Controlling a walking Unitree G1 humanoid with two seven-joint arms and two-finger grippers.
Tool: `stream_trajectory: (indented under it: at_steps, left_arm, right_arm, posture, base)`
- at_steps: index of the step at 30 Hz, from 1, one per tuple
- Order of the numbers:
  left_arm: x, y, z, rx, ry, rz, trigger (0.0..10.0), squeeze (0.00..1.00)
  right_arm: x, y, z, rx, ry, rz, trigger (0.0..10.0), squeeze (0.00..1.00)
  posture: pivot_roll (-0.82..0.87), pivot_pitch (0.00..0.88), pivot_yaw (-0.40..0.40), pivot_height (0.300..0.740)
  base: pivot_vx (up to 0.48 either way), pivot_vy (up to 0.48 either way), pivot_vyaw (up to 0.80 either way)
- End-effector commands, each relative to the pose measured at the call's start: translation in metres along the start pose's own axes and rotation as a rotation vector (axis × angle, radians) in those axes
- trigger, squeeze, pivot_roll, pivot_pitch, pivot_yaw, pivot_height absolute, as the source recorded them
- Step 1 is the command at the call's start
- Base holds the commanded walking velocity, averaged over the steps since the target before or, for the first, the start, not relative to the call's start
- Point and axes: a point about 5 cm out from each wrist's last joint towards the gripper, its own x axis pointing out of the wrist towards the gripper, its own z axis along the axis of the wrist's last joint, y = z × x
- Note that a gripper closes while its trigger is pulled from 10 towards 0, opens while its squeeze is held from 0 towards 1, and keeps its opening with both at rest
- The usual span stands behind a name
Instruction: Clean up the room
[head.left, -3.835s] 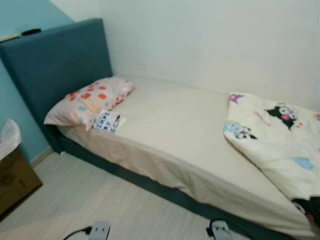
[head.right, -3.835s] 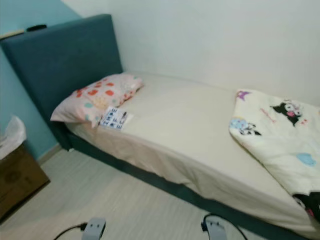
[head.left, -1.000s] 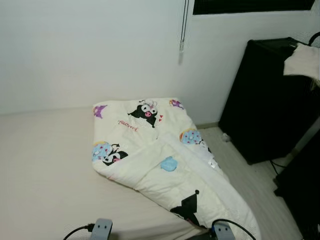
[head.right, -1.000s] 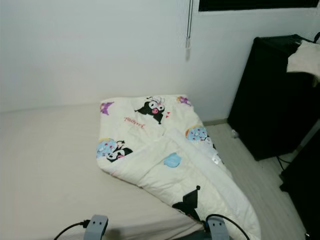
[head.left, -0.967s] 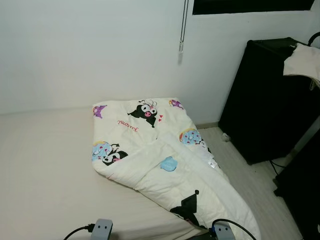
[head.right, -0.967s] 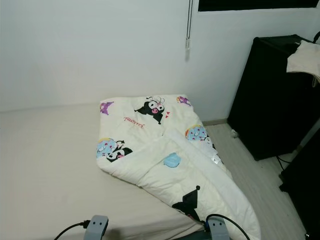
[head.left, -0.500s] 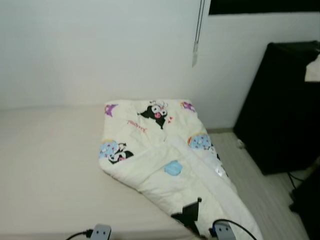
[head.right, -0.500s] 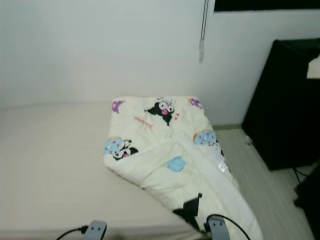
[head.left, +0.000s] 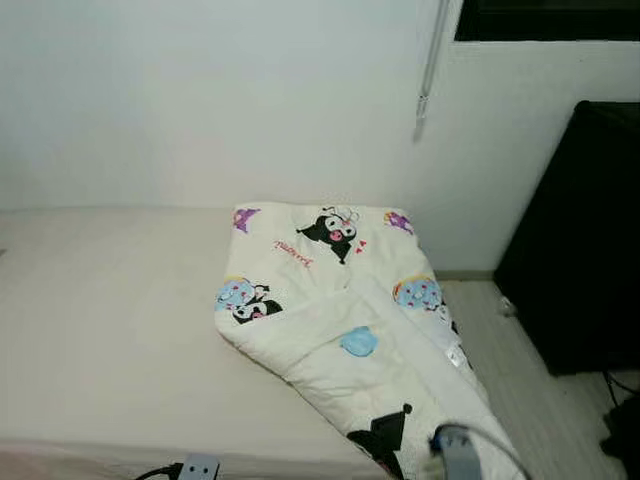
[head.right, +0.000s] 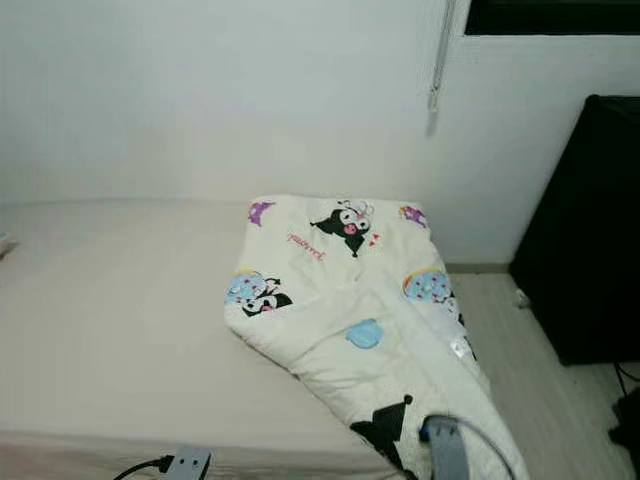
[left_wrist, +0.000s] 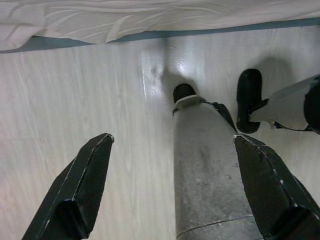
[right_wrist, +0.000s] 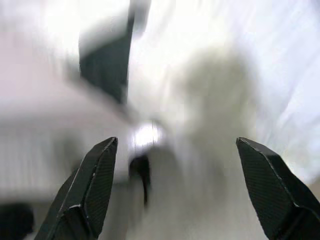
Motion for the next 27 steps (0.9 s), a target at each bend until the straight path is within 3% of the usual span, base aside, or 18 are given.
stream_trajectory:
  at_steps: [1, 12, 13, 14, 15, 16, 17, 18, 22, 27]
  left_arm:
    - [-0.001, 0.009, -0.004, 0.003, 0.010, 0.030, 10.0, 0.00]
    - [-0.001, 0.009, -0.004, 0.002, 0.010, 0.032, 10.0, 0.00]
    - [-0.001, 0.012, -0.004, -0.008, 0.006, 0.046, 10.0, 0.00]
    - [-0.001, 0.020, 0.002, -0.072, -0.019, 0.079, 10.0, 0.00]
    - [-0.001, 0.020, 0.002, -0.072, -0.019, 0.079, 10.0, 0.00]
    - [-0.002, 0.028, 0.010, -0.147, -0.059, 0.107, 10.0, 0.00]
    - [-0.002, 0.028, 0.010, -0.147, -0.059, 0.107, 10.0, 0.00]
    - [-0.003, 0.041, 0.033, -0.278, -0.156, 0.140, 10.0, 0.00]
    - [-0.005, 0.049, 0.051, -0.303, -0.225, 0.148, 10.0, 0.00]
    - [-0.006, 0.052, 0.059, -0.304, -0.253, 0.149, 10.0, 0.00]
  right_arm:
    - [0.001, -0.002, 0.013, 0.066, -0.064, 0.001, 10.0, 0.00]
    - [0.001, -0.002, 0.015, 0.076, -0.072, 0.001, 10.0, 0.00]
    - [0.000, -0.011, 0.038, 0.121, -0.150, -0.011, 10.0, 0.00]
    - [-0.002, -0.022, 0.065, 0.162, -0.248, -0.021, 10.0, 0.00]
    - [-0.002, -0.022, 0.065, 0.162, -0.248, -0.021, 10.0, 0.00]
    - [-0.006, -0.029, 0.087, 0.185, -0.330, -0.023, 10.0, 0.00]
    - [-0.006, -0.029, 0.087, 0.185, -0.330, -0.023, 10.0, 0.00]
    - [-0.011, -0.037, 0.111, 0.199, -0.427, -0.013, 10.0, 0.00]
    - [-0.015, -0.040, 0.123, 0.200, -0.475, -0.005, 10.0, 0.00]
    - [-0.017, -0.042, 0.129, 0.205, -0.497, 0.001, 10.0, 0.00]
  posture:
    - [-0.14, 0.000, 0.009, 0.733]
    - [-0.14, 0.000, 0.009, 0.728]
    - [-0.14, 0.000, 0.011, 0.723]
    - [-0.14, 0.000, 0.014, 0.718]
    - [-0.14, 0.000, 0.014, 0.718]
    - [-0.14, 0.000, 0.016, 0.713]
    - [-0.14, 0.000, 0.016, 0.713]
    - [-0.14, 0.000, 0.021, 0.703]
    - [-0.14, 0.000, 0.025, 0.688]
    - [-0.14, 0.000, 0.032, 0.673]
  base:
    - [0.000, 0.000, 0.00]
    - [0.000, 0.000, 0.00]
    - [0.000, 0.000, 0.00]
    - [0.000, 0.000, 0.00]
    - [0.000, 0.000, 0.00]
    - [0.000, 0.000, 0.00]
    - [0.000, 0.000, 0.00]
    - [0.000, 0.000, 0.00]
    - [0.000, 0.000, 0.00]
    - [0.000, 0.000, 0.00]
